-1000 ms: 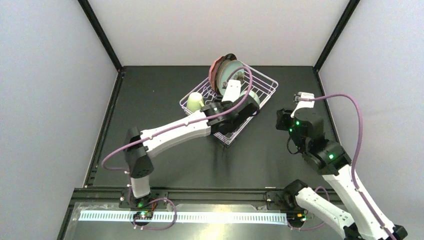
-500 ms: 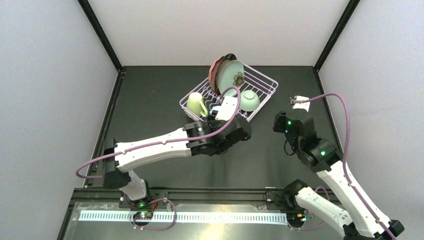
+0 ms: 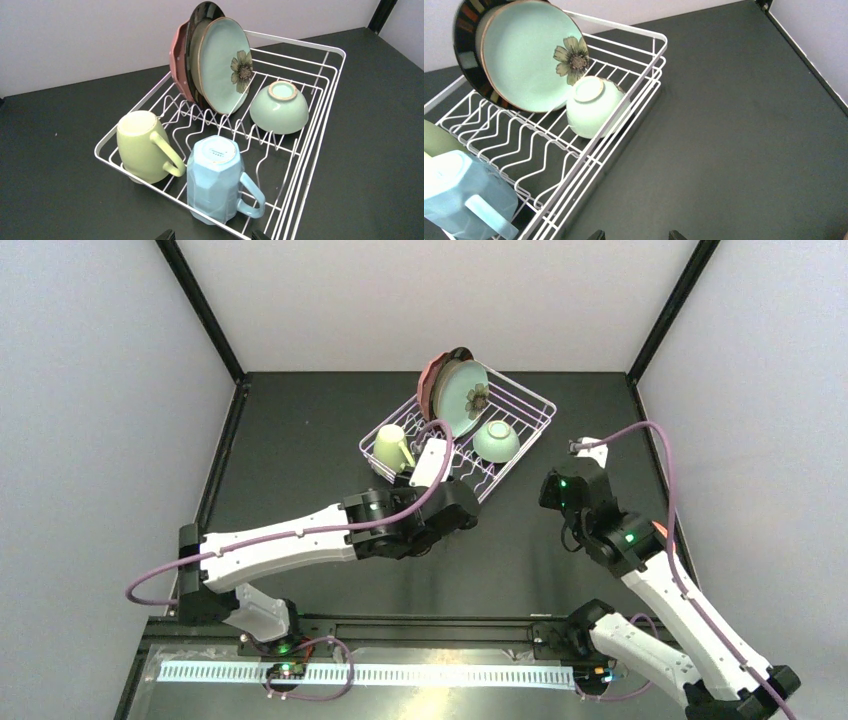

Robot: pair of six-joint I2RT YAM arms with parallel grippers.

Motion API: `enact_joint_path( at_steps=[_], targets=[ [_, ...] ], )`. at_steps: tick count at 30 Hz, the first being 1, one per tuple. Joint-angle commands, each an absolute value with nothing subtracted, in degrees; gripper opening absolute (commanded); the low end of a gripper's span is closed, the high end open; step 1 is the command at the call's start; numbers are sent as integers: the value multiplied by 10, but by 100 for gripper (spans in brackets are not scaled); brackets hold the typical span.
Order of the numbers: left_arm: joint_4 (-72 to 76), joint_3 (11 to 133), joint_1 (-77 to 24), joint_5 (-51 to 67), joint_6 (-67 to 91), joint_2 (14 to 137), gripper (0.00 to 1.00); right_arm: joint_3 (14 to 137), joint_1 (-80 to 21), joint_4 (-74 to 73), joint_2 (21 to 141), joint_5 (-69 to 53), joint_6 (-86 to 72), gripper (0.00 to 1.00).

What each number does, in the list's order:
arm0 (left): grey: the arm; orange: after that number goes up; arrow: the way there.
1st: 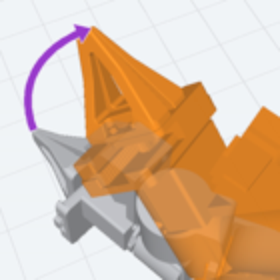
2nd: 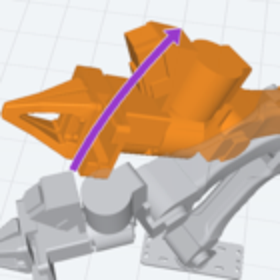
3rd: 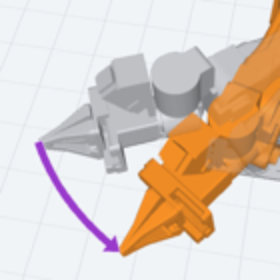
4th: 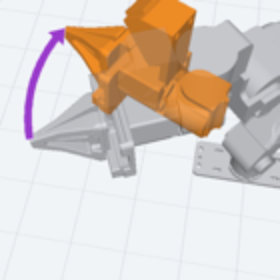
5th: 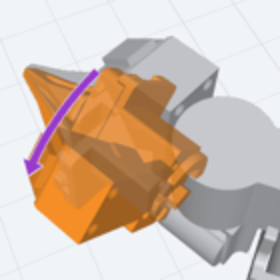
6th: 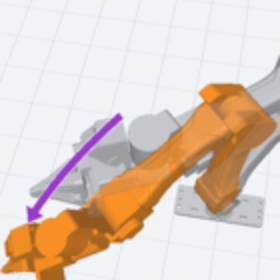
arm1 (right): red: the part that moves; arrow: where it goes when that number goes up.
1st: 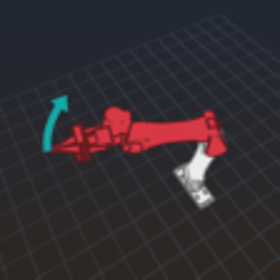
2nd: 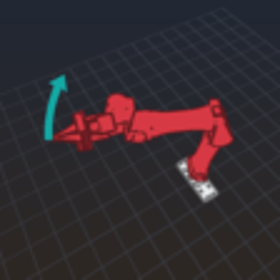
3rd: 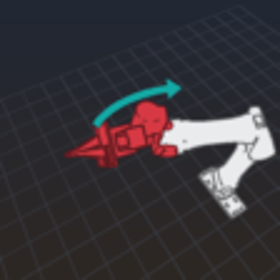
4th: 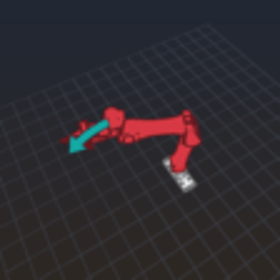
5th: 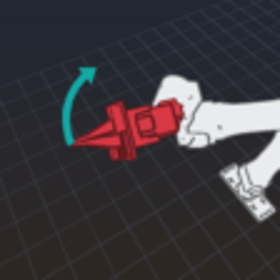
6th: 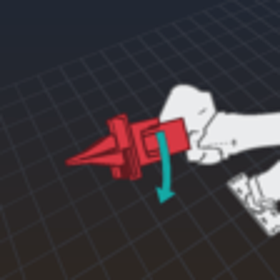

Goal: Load the mixed dishes into the dish rack
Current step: Grab the bowl at the center of the board.

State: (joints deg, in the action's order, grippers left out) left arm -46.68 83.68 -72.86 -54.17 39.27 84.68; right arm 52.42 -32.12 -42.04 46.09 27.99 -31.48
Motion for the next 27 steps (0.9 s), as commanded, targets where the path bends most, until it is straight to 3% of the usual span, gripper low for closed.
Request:
enact_joint_path(
  at_steps=[1, 15, 27],
  targets=[
    [-466, 820, -729, -558, 415, 812, 86, 508, -321, -411, 468, 285, -323, 73],
    [-484, 803, -730, -548, 443, 771, 89, 488, -321, -368, 487, 282, -315, 73],
    [-465, 691, -732, -499, 345, 525, 99, 510, -321, -458, 564, 279, -464, 73]
  ],
)
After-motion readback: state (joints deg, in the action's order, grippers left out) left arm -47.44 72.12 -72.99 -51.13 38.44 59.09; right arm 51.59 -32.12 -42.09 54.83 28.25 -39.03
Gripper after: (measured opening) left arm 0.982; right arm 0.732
